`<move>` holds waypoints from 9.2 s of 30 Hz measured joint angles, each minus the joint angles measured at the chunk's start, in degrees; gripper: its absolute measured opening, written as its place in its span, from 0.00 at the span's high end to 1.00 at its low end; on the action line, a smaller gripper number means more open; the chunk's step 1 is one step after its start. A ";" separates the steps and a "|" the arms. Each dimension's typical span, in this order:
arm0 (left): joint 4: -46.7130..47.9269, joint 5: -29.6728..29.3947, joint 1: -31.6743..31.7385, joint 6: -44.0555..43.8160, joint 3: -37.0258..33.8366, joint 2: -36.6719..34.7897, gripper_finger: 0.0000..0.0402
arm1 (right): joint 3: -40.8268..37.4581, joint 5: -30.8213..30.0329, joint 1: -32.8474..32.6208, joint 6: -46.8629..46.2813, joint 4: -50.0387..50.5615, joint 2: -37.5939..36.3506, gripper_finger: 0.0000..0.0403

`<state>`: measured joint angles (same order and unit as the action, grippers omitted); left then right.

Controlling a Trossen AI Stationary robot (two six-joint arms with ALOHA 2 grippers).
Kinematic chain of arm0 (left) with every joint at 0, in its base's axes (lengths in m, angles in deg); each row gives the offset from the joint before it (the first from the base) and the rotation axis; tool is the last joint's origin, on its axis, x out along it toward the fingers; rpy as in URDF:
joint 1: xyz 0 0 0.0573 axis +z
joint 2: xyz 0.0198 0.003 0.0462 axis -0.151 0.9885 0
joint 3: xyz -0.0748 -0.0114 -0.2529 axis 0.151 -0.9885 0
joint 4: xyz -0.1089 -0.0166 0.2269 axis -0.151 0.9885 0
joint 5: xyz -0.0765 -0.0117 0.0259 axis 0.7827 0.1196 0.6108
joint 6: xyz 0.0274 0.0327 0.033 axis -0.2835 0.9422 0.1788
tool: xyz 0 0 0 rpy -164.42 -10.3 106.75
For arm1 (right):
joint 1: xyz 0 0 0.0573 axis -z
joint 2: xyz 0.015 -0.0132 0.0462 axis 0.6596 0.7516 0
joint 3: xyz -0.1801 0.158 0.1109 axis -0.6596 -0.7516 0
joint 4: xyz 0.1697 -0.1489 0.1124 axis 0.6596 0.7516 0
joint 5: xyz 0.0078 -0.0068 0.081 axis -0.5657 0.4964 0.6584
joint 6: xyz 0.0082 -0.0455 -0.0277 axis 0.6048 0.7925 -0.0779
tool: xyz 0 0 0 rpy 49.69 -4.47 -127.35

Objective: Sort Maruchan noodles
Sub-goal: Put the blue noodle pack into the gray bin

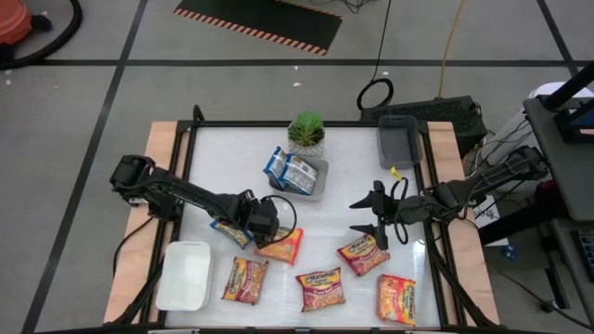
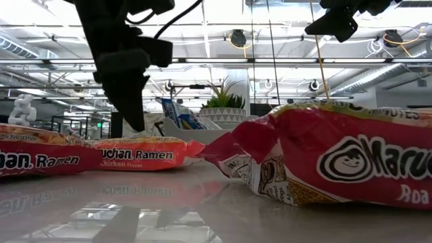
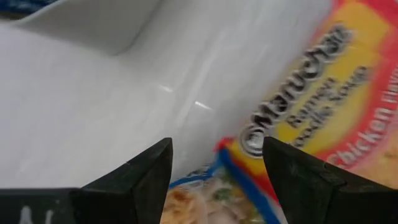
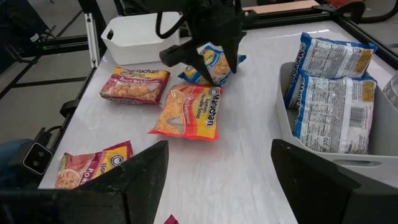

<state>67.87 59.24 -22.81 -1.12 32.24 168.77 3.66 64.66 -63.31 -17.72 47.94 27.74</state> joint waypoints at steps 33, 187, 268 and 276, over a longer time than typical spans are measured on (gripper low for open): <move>20.43 0.34 -1.58 -8.63 0.00 2.24 0.37 | 0.00 0.00 -0.02 -1.55 0.11 0.01 0.32; -40.99 -17.34 -11.79 22.15 -3.50 -18.67 0.99 | 8.46 -11.26 -1.90 20.86 -40.19 33.03 0.27; -73.75 -35.33 -14.63 30.23 -3.52 -8.47 0.99 | 15.45 -48.18 -7.74 74.31 -90.31 57.94 0.39; -73.79 -35.33 -14.69 29.74 -3.52 -8.44 0.99 | 15.45 -43.71 -7.73 63.92 -90.16 57.94 0.49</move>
<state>-5.92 23.92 -37.50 28.61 28.72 160.33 19.11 20.95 -71.04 46.20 -42.22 85.68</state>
